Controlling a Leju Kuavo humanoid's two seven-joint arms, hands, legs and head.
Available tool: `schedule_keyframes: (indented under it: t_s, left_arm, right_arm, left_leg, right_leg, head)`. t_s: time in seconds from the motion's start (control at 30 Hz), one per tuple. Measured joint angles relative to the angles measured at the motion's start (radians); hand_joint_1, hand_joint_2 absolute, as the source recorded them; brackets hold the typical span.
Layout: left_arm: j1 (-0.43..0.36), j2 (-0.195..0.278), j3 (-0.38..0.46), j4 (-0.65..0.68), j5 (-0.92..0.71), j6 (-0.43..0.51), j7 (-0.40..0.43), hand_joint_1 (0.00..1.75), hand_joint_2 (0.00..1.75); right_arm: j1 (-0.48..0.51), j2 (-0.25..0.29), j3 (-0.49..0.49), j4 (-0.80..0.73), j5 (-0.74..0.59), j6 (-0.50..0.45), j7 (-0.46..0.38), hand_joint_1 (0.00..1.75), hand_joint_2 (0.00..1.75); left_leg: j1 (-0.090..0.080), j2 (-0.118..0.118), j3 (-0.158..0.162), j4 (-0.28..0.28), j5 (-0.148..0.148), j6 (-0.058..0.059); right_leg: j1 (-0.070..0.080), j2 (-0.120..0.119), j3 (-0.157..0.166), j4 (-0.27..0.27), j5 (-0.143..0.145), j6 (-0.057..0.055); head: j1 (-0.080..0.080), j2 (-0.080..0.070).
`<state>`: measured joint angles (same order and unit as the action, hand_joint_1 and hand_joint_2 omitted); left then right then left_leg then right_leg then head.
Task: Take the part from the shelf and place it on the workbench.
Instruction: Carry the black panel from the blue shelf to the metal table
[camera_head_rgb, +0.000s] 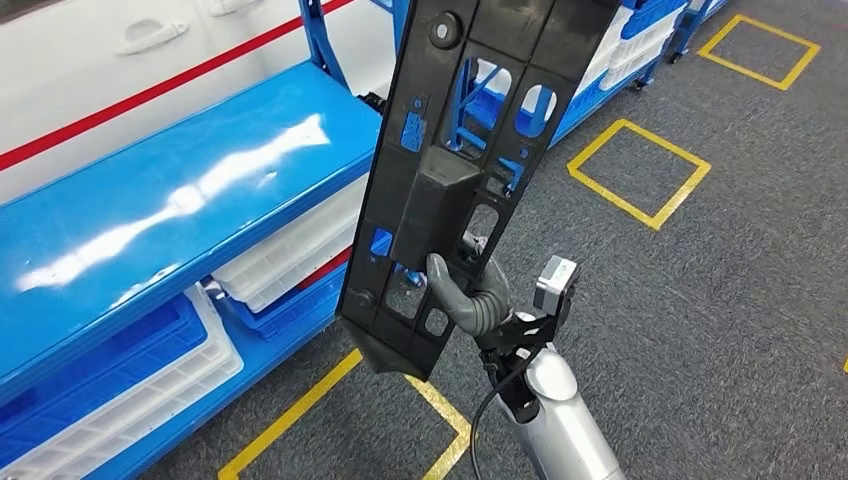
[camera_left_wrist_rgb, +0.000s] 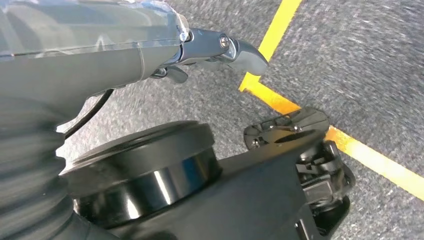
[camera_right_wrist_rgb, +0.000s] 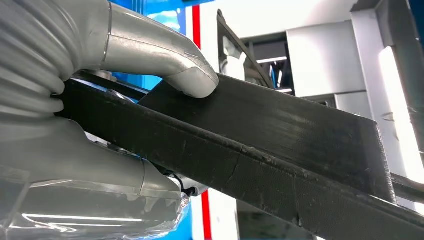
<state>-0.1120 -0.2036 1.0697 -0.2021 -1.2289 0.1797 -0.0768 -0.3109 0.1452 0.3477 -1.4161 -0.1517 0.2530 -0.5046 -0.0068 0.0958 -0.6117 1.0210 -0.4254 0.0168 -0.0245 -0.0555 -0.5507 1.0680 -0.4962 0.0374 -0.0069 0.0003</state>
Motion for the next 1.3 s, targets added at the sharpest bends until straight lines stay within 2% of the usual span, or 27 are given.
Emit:
schedule_keyframes:
  t_s: [0.07,0.13,0.2,0.27,0.3,0.33,0.37,0.43,0.5,0.53,0.6,0.63,0.67,0.7,0.77,0.8,0.83,0.87,0.9,0.93,0.97,1.03,1.1,1.13,1.17,1.23,1.3]
  left_arm:
    - [-0.001,-0.001,-0.001,0.0,-0.003,0.0,0.0,0.0,1.75]
    - [0.0,-0.002,-0.001,0.0,-0.004,0.0,0.001,0.0,1.75]
    - [0.003,-0.002,-0.002,0.0,-0.004,0.0,0.001,0.0,1.75]
    - [0.005,-0.002,-0.003,0.0,-0.004,-0.001,0.001,0.0,1.75]
    - [0.005,-0.002,-0.003,0.0,-0.003,-0.001,0.001,0.0,1.75]
    - [0.004,-0.002,-0.003,0.0,-0.003,-0.001,0.001,0.0,1.75]
    - [0.003,-0.002,-0.003,0.0,-0.003,-0.001,0.001,0.0,1.75]
    - [0.003,-0.001,-0.003,0.0,-0.002,0.0,0.001,0.0,1.75]
    - [0.004,-0.001,-0.003,0.0,-0.002,0.0,0.001,0.0,1.75]
    - [0.005,-0.001,-0.003,0.0,-0.002,0.0,0.001,0.0,1.75]
    - [0.004,-0.001,-0.003,0.0,-0.003,0.0,0.002,0.0,1.75]
    - [0.003,-0.002,-0.003,0.0,-0.003,0.0,0.002,0.0,1.75]
    - [0.003,-0.002,-0.003,0.0,-0.003,0.0,0.003,0.0,1.75]
    - [0.003,-0.003,-0.003,0.0,-0.003,0.0,0.004,0.0,1.75]
    - [0.004,-0.002,-0.003,0.0,-0.004,0.0,0.006,0.0,1.75]
    - [0.004,-0.002,-0.003,0.0,-0.003,0.0,0.008,0.0,1.75]
    - [0.004,-0.002,-0.003,0.0,-0.003,0.0,0.009,0.0,1.75]
    - [0.004,-0.002,-0.003,0.0,-0.003,0.0,0.01,0.0,1.75]
    - [0.003,-0.002,-0.003,0.0,-0.004,0.0,0.011,0.0,1.75]
    - [0.003,-0.003,-0.004,0.0,-0.004,0.0,0.011,0.0,1.75]
    - [0.003,-0.004,-0.004,0.0,-0.004,-0.001,0.01,0.0,1.75]
    - [0.003,-0.007,-0.005,0.0,-0.004,-0.003,0.005,0.0,1.75]
    - [0.002,-0.009,-0.005,0.0,-0.004,-0.009,-0.005,0.0,1.75]
    - [0.001,-0.009,-0.005,0.0,-0.005,-0.012,-0.01,0.0,1.75]
    - [0.001,-0.009,-0.006,0.0,-0.006,-0.014,-0.015,0.0,1.75]
    - [0.004,-0.008,-0.006,0.0,-0.007,-0.017,-0.021,0.0,1.75]
    - [0.008,-0.006,-0.006,0.0,-0.008,-0.018,-0.024,0.0,1.75]
  right_arm:
    - [0.004,0.001,-0.001,-0.011,0.007,-0.006,0.001,1.75,1.75]
    - [0.011,0.0,-0.003,-0.019,0.013,-0.012,0.001,1.75,1.75]
    - [0.016,0.002,-0.004,-0.027,0.017,-0.016,0.001,1.75,1.75]
    - [0.022,0.004,-0.004,-0.037,0.022,-0.019,0.001,1.75,1.75]
    - [0.027,0.005,-0.004,-0.041,0.024,-0.02,0.001,1.75,1.75]
    - [0.033,0.005,-0.004,-0.045,0.027,-0.02,0.002,1.75,1.75]
    - [0.038,0.005,-0.005,-0.05,0.028,-0.021,0.002,1.75,1.75]
    - [0.045,0.005,-0.005,-0.059,0.031,-0.021,0.002,1.75,1.75]
    - [0.046,0.006,-0.007,-0.068,0.033,-0.021,0.002,1.75,1.75]
    - [0.047,0.007,-0.008,-0.072,0.034,-0.021,0.002,1.75,1.75]
    - [0.049,0.008,-0.012,-0.077,0.038,-0.021,0.003,1.75,1.75]
    - [0.05,0.008,-0.015,-0.079,0.041,-0.022,0.003,1.75,1.75]
    - [0.051,0.007,-0.017,-0.082,0.044,-0.022,0.004,1.75,1.75]
    - [0.052,0.007,-0.019,-0.084,0.047,-0.023,0.004,1.75,1.75]
    - [0.053,0.008,-0.021,-0.089,0.052,-0.023,0.005,1.75,1.75]
    - [0.054,0.008,-0.022,-0.09,0.053,-0.024,0.005,1.75,1.75]
    - [0.055,0.008,-0.023,-0.091,0.054,-0.024,0.006,1.75,1.75]
    - [0.055,0.008,-0.025,-0.091,0.055,-0.024,0.007,1.75,1.75]
    - [0.056,0.008,-0.025,-0.091,0.058,-0.024,0.008,1.75,1.75]
    - [0.055,0.009,-0.026,-0.093,0.06,-0.024,0.01,1.75,1.75]
    - [0.054,0.011,-0.026,-0.096,0.063,-0.024,0.011,1.75,1.75]
    - [0.05,0.016,-0.026,-0.101,0.067,-0.024,0.013,1.75,1.75]
    - [0.048,0.018,-0.029,-0.104,0.071,-0.026,0.011,1.75,1.75]
    - [0.05,0.019,-0.031,-0.104,0.073,-0.027,0.009,1.75,1.75]
    - [0.051,0.019,-0.033,-0.105,0.076,-0.029,0.007,1.75,1.75]
    - [0.052,0.023,-0.034,-0.105,0.079,-0.032,0.003,1.75,1.75]
    - [0.056,0.025,-0.035,-0.105,0.083,-0.034,0.001,1.75,1.75]
  left_leg:
    - [0.003,0.016,-0.006,0.003,0.011,-0.014]
    - [0.011,0.002,-0.013,0.012,-0.003,-0.029]
    - [0.016,-0.048,-0.035,0.08,-0.079,-0.039]
    - [0.017,-0.082,-0.063,0.203,-0.169,-0.041]
    - [0.017,-0.086,-0.068,0.253,-0.188,-0.041]
    - [0.017,-0.088,-0.06,0.275,-0.184,-0.041]
    - [0.017,-0.089,-0.037,0.264,-0.162,-0.04]
    - [0.021,-0.112,0.048,0.149,-0.113,-0.037]
    - [0.023,-0.15,0.125,0.021,-0.108,-0.033]
    - [0.023,-0.161,0.142,-0.011,-0.115,-0.03]
    - [0.021,-0.149,0.14,-0.023,-0.107,-0.02]
    - [0.021,-0.138,0.133,-0.024,-0.098,-0.013]
    - [0.021,-0.126,0.124,-0.025,-0.088,-0.003]
    - [0.02,-0.113,0.113,-0.026,-0.078,0.007]
    - [0.01,-0.087,0.089,-0.024,-0.06,0.021]
    - [0.005,-0.074,0.076,-0.022,-0.051,0.024]
    - [0.0,-0.062,0.062,-0.019,-0.044,0.025]
    - [-0.003,-0.05,0.049,-0.017,-0.038,0.026]
    - [-0.008,-0.04,0.036,-0.014,-0.032,0.027]
    - [-0.011,-0.03,0.027,-0.012,-0.027,0.027]
    - [-0.013,-0.022,0.021,-0.01,-0.023,0.025]
    - [-0.014,-0.003,0.018,-0.01,-0.012,0.019]
    - [-0.011,0.016,0.017,-0.014,-0.002,0.01]
    - [-0.009,0.01,0.014,-0.014,-0.003,0.005]
    - [-0.007,-0.009,0.008,-0.002,-0.015,-0.001]
    - [0.001,-0.065,-0.023,0.075,-0.075,-0.015]
    - [0.01,-0.09,-0.063,0.196,-0.14,-0.028]
  right_leg:
    - [0.011,0.002,0.014,-0.043,-0.012,-0.022]
    - [0.012,0.016,0.002,-0.05,0.007,-0.041]
    - [0.01,0.03,-0.018,-0.055,0.03,-0.057]
    - [0.012,0.049,-0.044,-0.054,0.05,-0.064]
    - [0.013,0.059,-0.057,-0.053,0.061,-0.063]
    - [0.014,0.069,-0.07,-0.051,0.071,-0.062]
    - [0.013,0.08,-0.084,-0.049,0.08,-0.06]
    - [0.011,0.102,-0.11,-0.043,0.098,-0.051]
    - [0.011,0.121,-0.128,-0.039,0.117,-0.039]
    - [0.012,0.129,-0.133,-0.042,0.128,-0.033]
    - [0.012,0.143,-0.139,-0.049,0.15,-0.02]
    - [0.012,0.136,-0.145,-0.047,0.144,-0.014]
    - [0.013,0.122,-0.153,-0.028,0.119,-0.01]
    - [0.013,0.102,-0.165,0.01,0.075,-0.007]
    - [0.012,0.072,-0.192,0.136,-0.027,-0.003]
    - [0.011,0.067,-0.201,0.197,-0.053,-0.002]
    - [0.011,0.064,-0.198,0.235,-0.053,-0.002]
    - [0.013,0.062,-0.181,0.242,-0.033,-0.005]
    - [0.016,0.056,-0.146,0.213,-0.006,-0.012]
    - [0.023,0.04,-0.095,0.154,0.012,-0.024]
    - [0.031,0.018,-0.037,0.077,0.01,-0.036]
    - [0.047,-0.016,0.047,-0.048,-0.018,-0.054]
    - [0.05,-0.009,0.062,-0.092,-0.02,-0.063]
    - [0.048,0.0,0.06,-0.102,-0.007,-0.067]
    - [0.044,0.01,0.057,-0.112,0.005,-0.072]
    - [0.037,0.028,0.046,-0.121,0.026,-0.077]
    - [0.034,0.05,0.026,-0.115,0.037,-0.077]
  head:
    - [0.0,0.0]
    - [0.0,0.0]
    - [-0.001,0.0]
    - [-0.001,0.0]
    - [-0.001,0.0]
    - [-0.001,0.0]
    - [-0.001,0.0]
    - [-0.001,0.0]
    - [-0.001,0.0]
    - [0.0,0.0]
    - [0.0,0.0]
    - [0.001,0.0]
    - [0.002,0.0]
    - [0.003,0.0]
    - [0.005,0.0]
    - [0.005,0.0]
    - [0.005,0.0]
    - [0.005,0.0]
    - [0.005,0.0]
    - [0.005,0.0]
    - [0.004,0.0]
    - [0.004,0.0]
    - [0.005,0.0]
    - [0.005,0.0]
    - [0.005,0.0]
    - [0.004,0.0]
    - [0.003,0.0]
